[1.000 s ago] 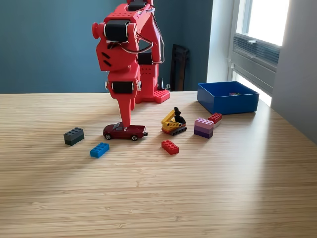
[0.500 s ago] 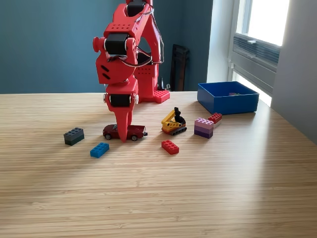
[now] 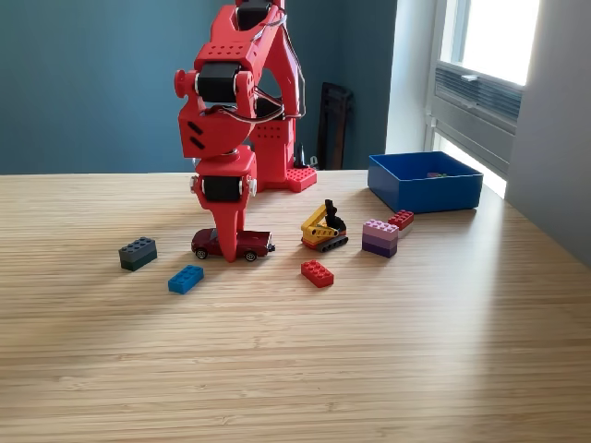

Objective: Grasp a lego block and put it in the bin.

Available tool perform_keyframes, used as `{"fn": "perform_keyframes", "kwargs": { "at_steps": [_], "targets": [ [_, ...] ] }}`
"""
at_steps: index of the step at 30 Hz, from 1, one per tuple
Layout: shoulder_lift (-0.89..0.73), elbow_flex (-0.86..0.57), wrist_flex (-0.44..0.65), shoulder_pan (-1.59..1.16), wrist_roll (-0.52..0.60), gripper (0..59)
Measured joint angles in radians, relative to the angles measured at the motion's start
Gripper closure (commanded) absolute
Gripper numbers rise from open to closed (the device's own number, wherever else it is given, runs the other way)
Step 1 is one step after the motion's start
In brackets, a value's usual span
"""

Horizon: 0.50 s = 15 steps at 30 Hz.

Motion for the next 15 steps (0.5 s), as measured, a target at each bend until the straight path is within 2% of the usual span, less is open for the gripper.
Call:
{"fn": "perform_keyframes", "kwargs": {
  "at_steps": [2, 6, 15],
  "targets": [
    [0.002, -0.020, 0.011, 0.000, -0.002, 58.5],
    [-0.008, -0.144, 0.161, 0.008, 0.005, 58.6],
    [-0.008, -0.660, 0.479, -0.051, -0.011, 58.6]
  ]
}}
